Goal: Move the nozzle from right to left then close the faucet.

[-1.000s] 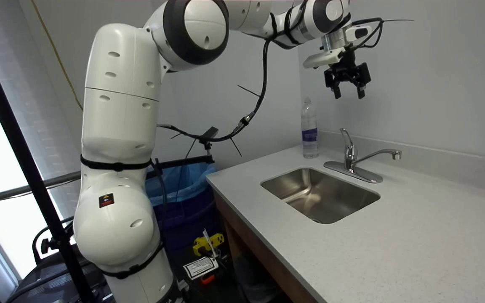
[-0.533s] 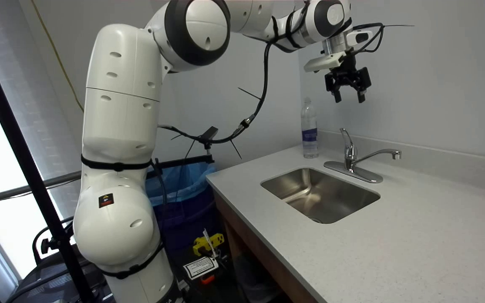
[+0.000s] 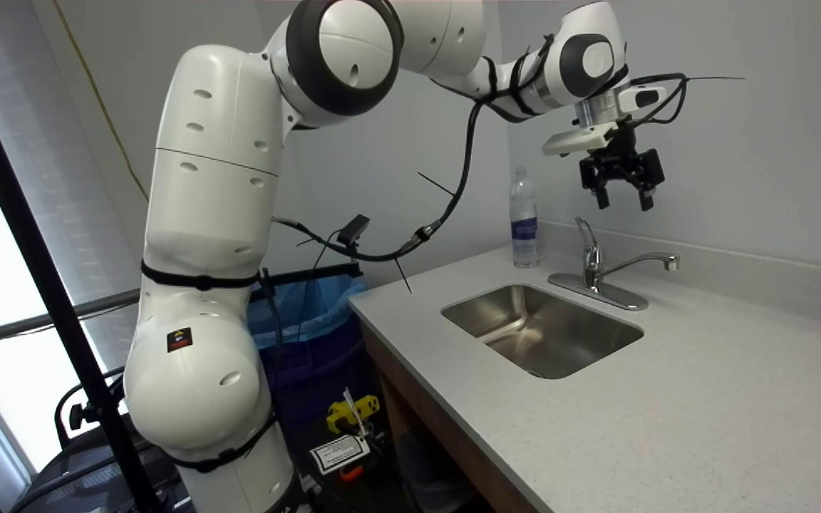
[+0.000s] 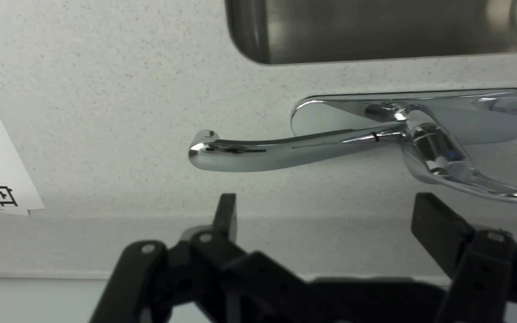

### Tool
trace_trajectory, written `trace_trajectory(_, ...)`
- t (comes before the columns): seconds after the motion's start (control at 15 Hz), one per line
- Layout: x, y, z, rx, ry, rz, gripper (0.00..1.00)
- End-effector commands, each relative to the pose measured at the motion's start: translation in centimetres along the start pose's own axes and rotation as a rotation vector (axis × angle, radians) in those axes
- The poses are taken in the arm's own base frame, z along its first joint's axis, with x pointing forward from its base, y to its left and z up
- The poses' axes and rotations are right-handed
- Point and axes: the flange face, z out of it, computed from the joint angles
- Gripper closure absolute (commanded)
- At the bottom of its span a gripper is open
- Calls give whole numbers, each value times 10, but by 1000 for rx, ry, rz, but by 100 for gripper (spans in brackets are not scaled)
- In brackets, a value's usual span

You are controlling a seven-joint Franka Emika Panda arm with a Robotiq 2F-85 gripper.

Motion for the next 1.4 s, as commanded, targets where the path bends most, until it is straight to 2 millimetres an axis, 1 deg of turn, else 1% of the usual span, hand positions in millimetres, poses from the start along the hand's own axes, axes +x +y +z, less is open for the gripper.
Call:
trace_trajectory(0.0,5,28,25,-40,19,21,0)
trace_trajectory(0.2,10,48,44,-74,23,47,0)
trace_trajectory(0.33,14,58,53,-92,27,59,0)
trace_trajectory(0.67,18,74,77,-129,39,75,0)
trace_trajectory(0.8,21,76,84,-138,50,76,0)
trace_trajectory(1.0,26,74,93,-146,71,83,0)
trace_trajectory(1.33,32,69,100,-142,94,96,0)
